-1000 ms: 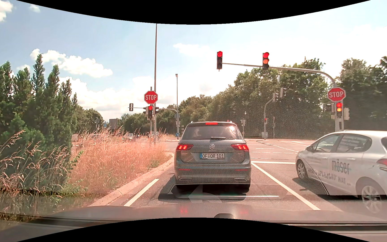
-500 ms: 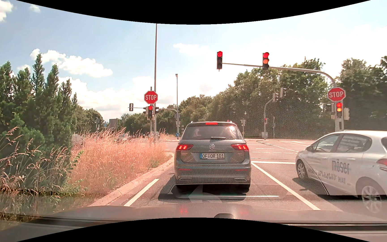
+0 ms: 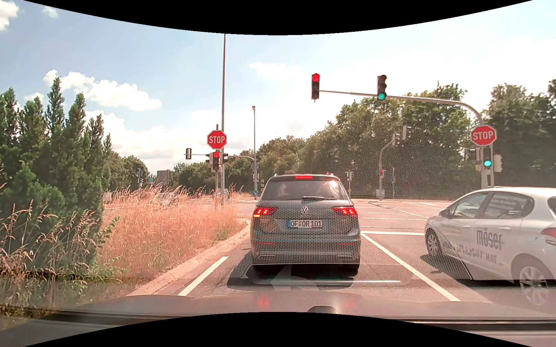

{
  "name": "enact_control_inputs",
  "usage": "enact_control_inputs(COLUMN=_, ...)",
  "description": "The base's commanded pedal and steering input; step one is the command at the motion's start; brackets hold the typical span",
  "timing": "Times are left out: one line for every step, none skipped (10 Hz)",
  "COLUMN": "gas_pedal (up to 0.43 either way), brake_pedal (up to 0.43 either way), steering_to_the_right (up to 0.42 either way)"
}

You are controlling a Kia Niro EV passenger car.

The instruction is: Follow the waypoints while adhering to traffic rules and regulations

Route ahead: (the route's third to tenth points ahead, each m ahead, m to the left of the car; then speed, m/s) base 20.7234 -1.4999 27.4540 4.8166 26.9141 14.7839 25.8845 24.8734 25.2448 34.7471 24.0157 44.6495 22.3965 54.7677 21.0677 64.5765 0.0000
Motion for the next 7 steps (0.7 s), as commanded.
enact_control_inputs(gas_pedal=0.000, brake_pedal=0.165, steering_to_the_right=0.008)
enact_control_inputs(gas_pedal=0.000, brake_pedal=0.171, steering_to_the_right=0.008)
enact_control_inputs(gas_pedal=0.000, brake_pedal=0.177, steering_to_the_right=0.008)
enact_control_inputs(gas_pedal=0.000, brake_pedal=0.189, steering_to_the_right=0.008)
enact_control_inputs(gas_pedal=0.000, brake_pedal=0.183, steering_to_the_right=0.008)
enact_control_inputs(gas_pedal=0.000, brake_pedal=0.201, steering_to_the_right=0.008)
enact_control_inputs(gas_pedal=0.000, brake_pedal=0.220, steering_to_the_right=0.008)
